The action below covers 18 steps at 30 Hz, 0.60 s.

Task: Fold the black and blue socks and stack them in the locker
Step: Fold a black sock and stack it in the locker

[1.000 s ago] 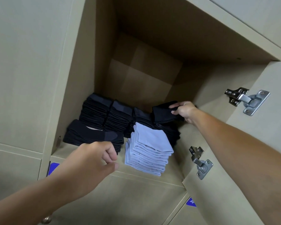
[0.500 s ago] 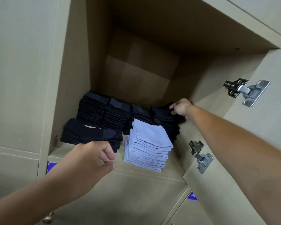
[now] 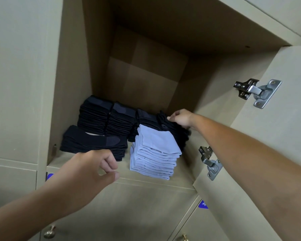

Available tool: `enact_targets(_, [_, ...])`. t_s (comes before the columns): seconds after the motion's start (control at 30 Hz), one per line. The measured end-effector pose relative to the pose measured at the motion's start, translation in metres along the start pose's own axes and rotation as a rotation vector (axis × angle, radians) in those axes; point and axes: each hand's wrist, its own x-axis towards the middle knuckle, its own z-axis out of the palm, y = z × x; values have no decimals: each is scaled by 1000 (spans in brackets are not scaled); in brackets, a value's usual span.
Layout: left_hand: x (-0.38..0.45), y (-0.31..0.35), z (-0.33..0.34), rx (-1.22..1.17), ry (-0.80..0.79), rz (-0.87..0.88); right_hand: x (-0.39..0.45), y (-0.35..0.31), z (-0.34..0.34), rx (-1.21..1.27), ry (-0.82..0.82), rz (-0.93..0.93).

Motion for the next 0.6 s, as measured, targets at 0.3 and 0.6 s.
enact_targets(0.3, [-3,-7,-7,37,17,-1,1,8,13,-3,16,-35])
enact_targets(0.6, [-15,-14,-34,42,9,-43,-43,-24,20,-164,240,-329])
